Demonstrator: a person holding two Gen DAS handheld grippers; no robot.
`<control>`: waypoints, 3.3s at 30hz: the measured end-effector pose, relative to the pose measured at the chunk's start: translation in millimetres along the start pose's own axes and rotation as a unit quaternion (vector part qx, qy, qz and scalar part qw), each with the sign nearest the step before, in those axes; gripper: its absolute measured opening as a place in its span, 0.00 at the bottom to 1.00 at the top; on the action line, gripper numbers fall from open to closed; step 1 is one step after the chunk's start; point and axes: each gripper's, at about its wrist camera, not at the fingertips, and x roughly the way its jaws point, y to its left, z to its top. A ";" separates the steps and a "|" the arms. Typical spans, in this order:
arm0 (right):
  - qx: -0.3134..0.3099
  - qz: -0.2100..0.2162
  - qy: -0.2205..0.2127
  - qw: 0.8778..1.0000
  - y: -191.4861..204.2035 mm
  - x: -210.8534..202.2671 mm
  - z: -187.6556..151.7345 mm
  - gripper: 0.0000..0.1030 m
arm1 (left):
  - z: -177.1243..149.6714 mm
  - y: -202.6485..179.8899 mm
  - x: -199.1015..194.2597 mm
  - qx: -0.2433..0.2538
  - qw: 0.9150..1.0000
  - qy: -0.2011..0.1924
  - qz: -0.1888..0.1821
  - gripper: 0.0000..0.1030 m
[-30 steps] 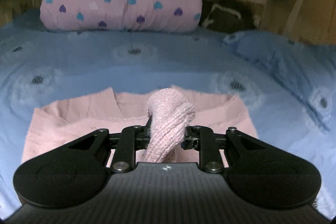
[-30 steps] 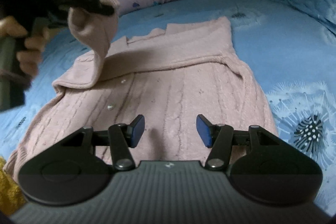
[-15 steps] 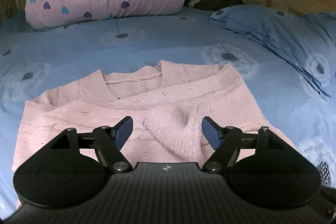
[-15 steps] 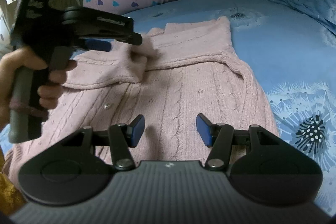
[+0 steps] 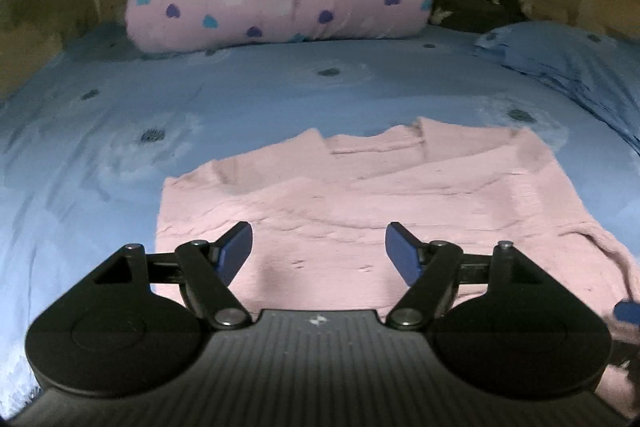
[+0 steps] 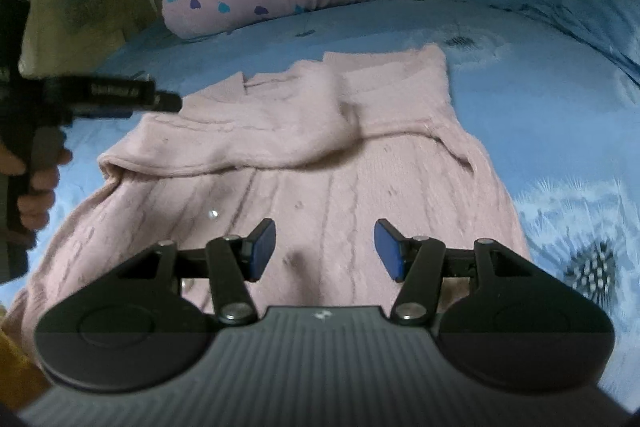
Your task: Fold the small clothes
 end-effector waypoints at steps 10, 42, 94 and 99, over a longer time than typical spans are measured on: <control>-0.073 -0.034 -0.013 0.997 20.1 47.3 67.6 0.55 | -8.8 23.2 30.1 -0.010 1.000 0.020 -0.011 0.76; -0.053 0.150 -0.086 0.983 161.1 13.1 222.9 0.19 | 5.2 123.6 -10.2 -0.156 0.983 -0.060 0.069 0.76; -0.027 -0.031 0.010 0.999 -49.6 95.3 148.9 0.44 | 43.0 37.9 62.3 -0.008 0.999 0.040 0.019 0.76; -0.115 -0.080 0.040 0.989 -43.9 116.2 123.2 0.44 | 18.1 43.2 95.9 -0.004 0.996 0.080 0.045 0.81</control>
